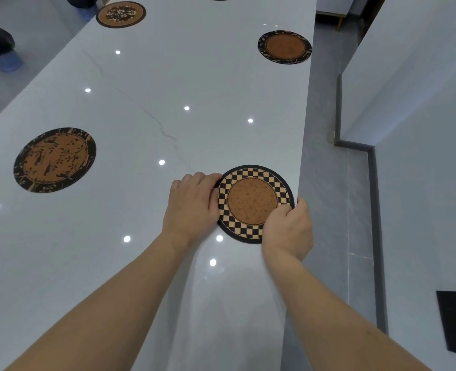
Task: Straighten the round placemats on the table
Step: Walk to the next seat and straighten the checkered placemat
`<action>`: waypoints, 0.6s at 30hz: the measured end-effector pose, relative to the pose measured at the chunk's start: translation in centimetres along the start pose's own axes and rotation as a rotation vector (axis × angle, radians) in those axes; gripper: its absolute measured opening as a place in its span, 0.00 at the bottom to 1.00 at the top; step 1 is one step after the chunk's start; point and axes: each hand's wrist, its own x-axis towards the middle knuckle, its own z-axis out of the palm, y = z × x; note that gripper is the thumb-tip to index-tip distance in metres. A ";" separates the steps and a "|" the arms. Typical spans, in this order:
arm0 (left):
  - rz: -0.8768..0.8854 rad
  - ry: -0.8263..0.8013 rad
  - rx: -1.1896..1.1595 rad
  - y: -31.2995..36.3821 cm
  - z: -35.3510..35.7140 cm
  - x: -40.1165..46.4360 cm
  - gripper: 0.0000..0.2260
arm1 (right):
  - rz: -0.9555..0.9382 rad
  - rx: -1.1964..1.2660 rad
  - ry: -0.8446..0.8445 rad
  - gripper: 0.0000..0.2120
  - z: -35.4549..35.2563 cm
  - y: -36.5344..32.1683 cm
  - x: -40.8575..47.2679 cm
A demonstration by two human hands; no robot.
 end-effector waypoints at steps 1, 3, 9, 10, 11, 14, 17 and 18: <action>0.003 0.000 -0.002 0.0 0.0 0.0 0.13 | 0.005 -0.001 -0.006 0.22 -0.1 0.0 0.0; 0.011 -0.004 0.004 -0.1 0.0 0.1 0.14 | 0.009 0.005 -0.006 0.21 -0.1 0.0 0.0; 0.022 -0.006 0.017 -0.2 0.1 0.0 0.14 | 0.035 0.067 0.006 0.21 -0.1 0.0 -0.1; 0.023 -0.006 0.016 -0.2 0.1 0.0 0.14 | 0.051 0.094 0.008 0.21 -0.2 0.0 0.0; 0.025 -0.006 0.013 -0.2 0.1 0.0 0.13 | 0.069 0.123 0.014 0.21 -0.3 0.1 0.0; 0.019 0.003 0.001 -0.1 0.1 0.0 0.12 | 0.109 0.214 0.053 0.22 -0.5 0.2 -0.1; 0.011 0.004 -0.003 -0.1 0.1 0.0 0.12 | 0.111 0.258 0.064 0.22 -0.6 0.2 -0.2; 0.011 0.003 -0.003 0.0 0.0 0.0 0.12 | 0.107 0.258 0.062 0.22 -0.6 0.1 -0.2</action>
